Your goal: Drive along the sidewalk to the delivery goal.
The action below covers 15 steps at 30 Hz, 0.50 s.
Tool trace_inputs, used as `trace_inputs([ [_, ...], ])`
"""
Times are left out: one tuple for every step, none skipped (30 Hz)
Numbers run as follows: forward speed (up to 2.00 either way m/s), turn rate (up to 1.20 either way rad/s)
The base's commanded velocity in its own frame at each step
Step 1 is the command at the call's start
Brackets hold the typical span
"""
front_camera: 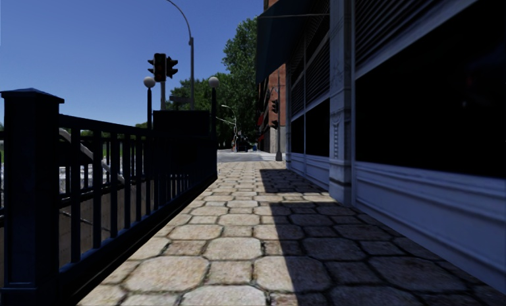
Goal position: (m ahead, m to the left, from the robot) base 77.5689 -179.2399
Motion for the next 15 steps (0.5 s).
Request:
trace_inputs([
  [2.00, 0.00],
  [2.00, 0.00],
  [2.00, 0.00],
  [2.00, 0.00],
  [2.00, 0.00],
  [2.00, 0.00],
  [2.00, 0.00],
  [2.00, 0.00],
  [2.00, 0.00],
  [2.00, 0.00],
  [2.00, 0.00],
  [2.00, 0.00],
  [2.00, 0.00],
  [2.00, 0.00],
  [2.00, 0.00],
])
